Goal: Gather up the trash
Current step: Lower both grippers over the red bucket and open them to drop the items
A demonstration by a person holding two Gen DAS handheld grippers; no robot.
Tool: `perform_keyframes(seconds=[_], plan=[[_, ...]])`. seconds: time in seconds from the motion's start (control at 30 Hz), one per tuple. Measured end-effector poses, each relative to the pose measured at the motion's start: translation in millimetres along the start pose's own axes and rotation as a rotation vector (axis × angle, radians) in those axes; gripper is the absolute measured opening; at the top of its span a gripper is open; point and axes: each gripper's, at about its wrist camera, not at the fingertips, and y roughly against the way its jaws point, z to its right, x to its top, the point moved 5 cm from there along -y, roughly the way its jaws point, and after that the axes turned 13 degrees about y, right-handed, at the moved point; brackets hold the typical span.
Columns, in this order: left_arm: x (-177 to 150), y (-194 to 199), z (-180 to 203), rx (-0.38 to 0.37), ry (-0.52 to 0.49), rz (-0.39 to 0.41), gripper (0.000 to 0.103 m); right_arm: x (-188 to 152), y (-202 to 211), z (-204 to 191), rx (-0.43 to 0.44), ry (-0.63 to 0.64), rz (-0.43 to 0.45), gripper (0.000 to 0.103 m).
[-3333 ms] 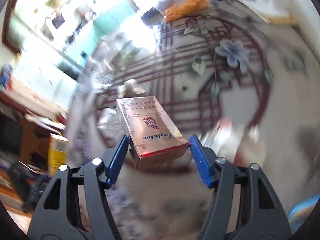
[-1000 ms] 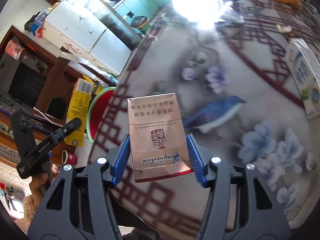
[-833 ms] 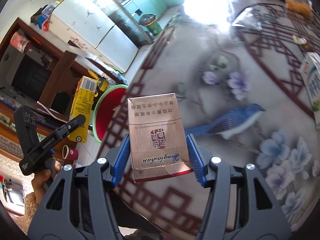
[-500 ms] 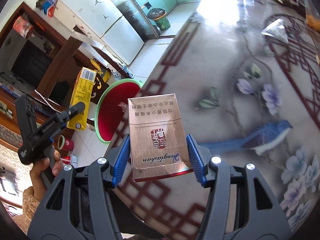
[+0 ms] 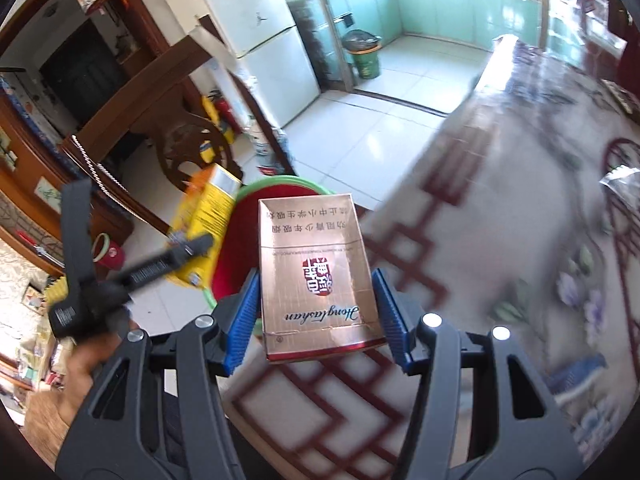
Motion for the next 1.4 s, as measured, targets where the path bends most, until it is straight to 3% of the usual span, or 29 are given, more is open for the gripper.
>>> perform_keyframes(seconds=[0.2, 0.37, 0.43, 0.5, 1.03, 1.13, 1.23, 1.4], plan=[[-1.8, -4.6, -1.5, 0.011, -0.004, -0.012, 0.056, 26.6, -18.7, -12.2, 0.085, -0.045, 0.001, 0.054], [-2.0, -11.0, -6.5, 0.035, 0.027, -0.030, 0.058, 35.9, -22.3, -12.6, 0.079, -0.060, 0.003, 0.054], [0.5, -8.1, -9.0, 0.031, 0.049, -0.011, 0.067, 34.5, -24.5, -10.2, 0.081, -0.072, -0.003, 0.054], [1.5, -5.9, -11.6, 0.033, 0.064, 0.006, 0.069, 33.2, -30.5, -8.3, 0.087, -0.082, -0.021, 0.054], [3.1, -4.5, -15.9, 0.019, 0.116, 0.022, 0.069, 26.4, -54.7, -16.1, 0.059, -0.055, -0.083, 0.055], [2.8, -5.0, -15.8, 0.020, 0.120, 0.019, 0.069, 23.0, -45.3, -14.5, 0.042, -0.035, -0.078, 0.055], [2.0, -5.3, -14.1, 0.023, 0.110, 0.023, 0.069, 15.6, -28.1, -10.5, 0.006, -0.028, -0.055, 0.065], [-1.6, -8.1, -7.6, 0.034, 0.078, 0.019, 0.069, 0.6, 24.1, -2.8, -0.040, -0.002, 0.026, 0.065]])
